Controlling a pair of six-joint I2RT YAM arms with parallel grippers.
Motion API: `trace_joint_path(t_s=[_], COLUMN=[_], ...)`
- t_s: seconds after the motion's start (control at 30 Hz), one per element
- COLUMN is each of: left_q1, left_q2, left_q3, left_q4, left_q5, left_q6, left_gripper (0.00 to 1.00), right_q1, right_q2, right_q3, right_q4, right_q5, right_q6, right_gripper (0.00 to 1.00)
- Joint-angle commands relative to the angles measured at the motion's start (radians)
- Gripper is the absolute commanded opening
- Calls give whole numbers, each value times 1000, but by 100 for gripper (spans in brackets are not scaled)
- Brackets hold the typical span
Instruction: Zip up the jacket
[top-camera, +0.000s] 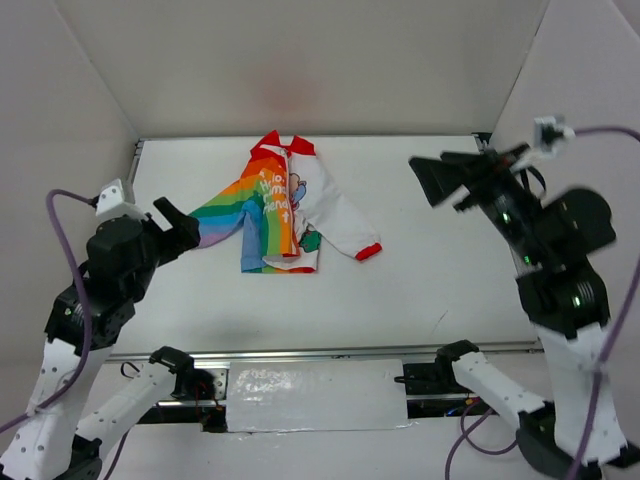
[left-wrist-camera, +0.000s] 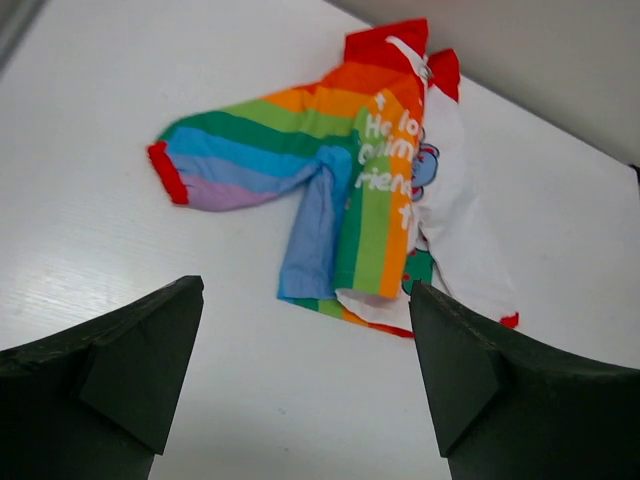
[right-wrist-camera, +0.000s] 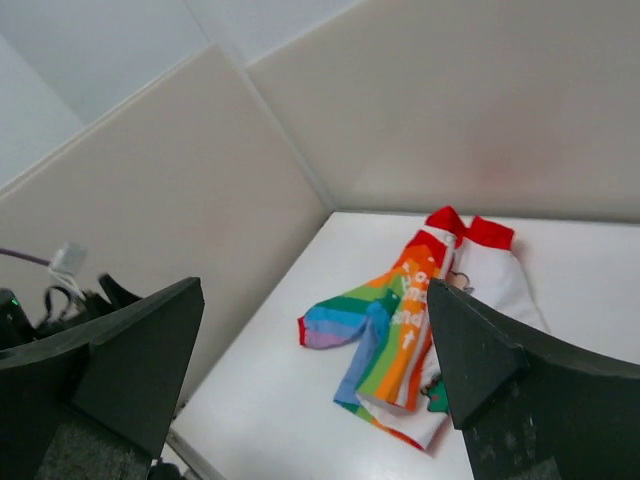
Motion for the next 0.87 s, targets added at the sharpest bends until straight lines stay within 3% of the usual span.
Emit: trace_joint_path(t_s=[0.0, 0.17, 0.4, 0.83], left_q1=[-2, -2, -2, -2], left_q2=[-19, -42, -96, -165], left_q3=[76, 111, 168, 119], left_q4=[-141, -205, -317, -371], left_q5=[-174, -316, -358, -349], left_q6=[80, 114, 91, 66], left_gripper=[97, 99, 99, 99], right_q1=[1, -1, 1, 17], right_q2=[-176, -434, -516, -547], right_q3=[-172, -306, -309, -306], right_q4=[-112, -276, -521, -532], right_q5=[149, 204, 323, 394], right_q6=[-51, -64, -130, -143], right_gripper=[100, 100, 100, 100])
